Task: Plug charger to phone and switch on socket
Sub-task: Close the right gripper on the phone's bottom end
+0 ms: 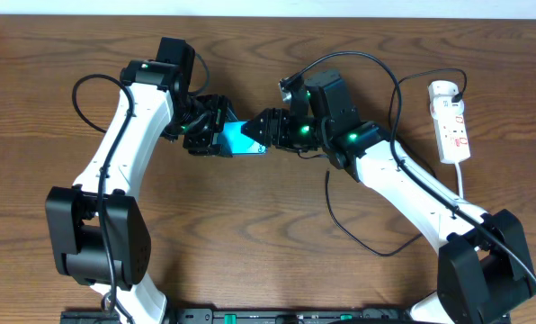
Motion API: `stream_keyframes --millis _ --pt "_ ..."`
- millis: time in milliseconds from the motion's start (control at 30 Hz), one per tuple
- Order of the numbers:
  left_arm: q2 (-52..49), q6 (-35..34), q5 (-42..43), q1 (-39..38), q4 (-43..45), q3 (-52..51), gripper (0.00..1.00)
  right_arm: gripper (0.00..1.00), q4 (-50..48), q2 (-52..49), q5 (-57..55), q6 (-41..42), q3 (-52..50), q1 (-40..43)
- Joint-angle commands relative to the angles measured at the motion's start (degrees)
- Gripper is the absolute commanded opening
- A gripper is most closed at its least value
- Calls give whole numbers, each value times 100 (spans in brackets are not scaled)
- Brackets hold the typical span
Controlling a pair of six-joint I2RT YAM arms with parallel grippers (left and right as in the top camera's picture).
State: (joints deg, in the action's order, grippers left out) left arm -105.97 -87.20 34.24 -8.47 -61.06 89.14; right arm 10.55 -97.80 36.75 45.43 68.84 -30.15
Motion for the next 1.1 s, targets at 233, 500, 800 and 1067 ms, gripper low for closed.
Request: stream_keyframes --millis 233,500,800,1067 --pt "151 120 350 -13 2 13 7 55 -11 11 42 -92 70 -177" --pt "151 181 389 -13 28 13 7 49 -11 11 24 -92 70 -177" --pt "151 249 372 -13 26 13 7 45 -9 11 24 -94 70 -177" --pt "151 404 437 -13 24 13 7 42 -7 11 24 -162 70 -177"
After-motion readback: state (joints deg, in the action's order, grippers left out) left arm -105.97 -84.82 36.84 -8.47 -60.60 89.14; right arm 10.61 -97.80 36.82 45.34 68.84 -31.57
